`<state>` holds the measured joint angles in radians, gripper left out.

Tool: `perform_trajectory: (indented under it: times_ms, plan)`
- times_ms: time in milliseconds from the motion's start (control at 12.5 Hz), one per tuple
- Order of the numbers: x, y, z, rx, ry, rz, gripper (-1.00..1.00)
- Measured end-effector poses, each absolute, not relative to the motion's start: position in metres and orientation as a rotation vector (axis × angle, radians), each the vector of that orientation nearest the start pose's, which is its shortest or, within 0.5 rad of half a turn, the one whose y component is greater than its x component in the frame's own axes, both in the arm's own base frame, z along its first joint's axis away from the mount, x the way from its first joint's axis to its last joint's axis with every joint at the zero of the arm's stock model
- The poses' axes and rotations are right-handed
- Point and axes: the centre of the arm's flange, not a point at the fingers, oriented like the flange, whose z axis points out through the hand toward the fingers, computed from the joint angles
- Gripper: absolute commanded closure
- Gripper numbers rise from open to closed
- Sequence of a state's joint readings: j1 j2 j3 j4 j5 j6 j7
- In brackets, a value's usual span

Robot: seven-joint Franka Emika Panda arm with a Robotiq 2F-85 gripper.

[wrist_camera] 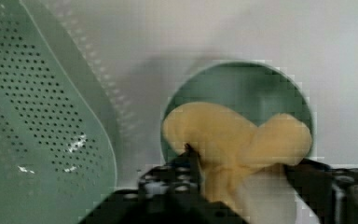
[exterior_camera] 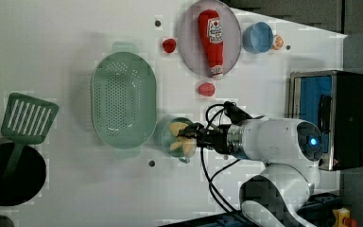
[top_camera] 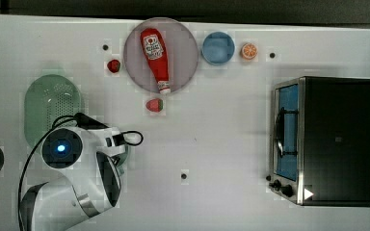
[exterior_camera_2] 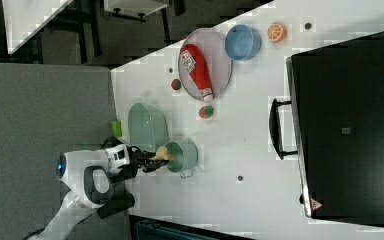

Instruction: Pick Banana and place it in mug.

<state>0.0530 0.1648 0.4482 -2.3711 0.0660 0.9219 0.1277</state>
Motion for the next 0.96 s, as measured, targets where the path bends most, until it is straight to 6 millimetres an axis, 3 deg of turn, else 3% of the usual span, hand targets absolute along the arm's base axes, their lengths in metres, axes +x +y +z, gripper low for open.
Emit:
perform_trajectory:
  times_ms: [160, 480, 720, 960]
  plan:
    - [0.442, 0.242, 0.256, -2.988, 0.724, 0.146, -1.00]
    - [0.445, 0.234, 0.284, -2.988, 0.748, 0.102, -1.00]
    - [0.451, 0.221, 0.335, -3.006, 0.789, 0.062, -1.00]
    - [0.456, 0.179, 0.411, -3.041, 0.926, 0.125, -1.00]
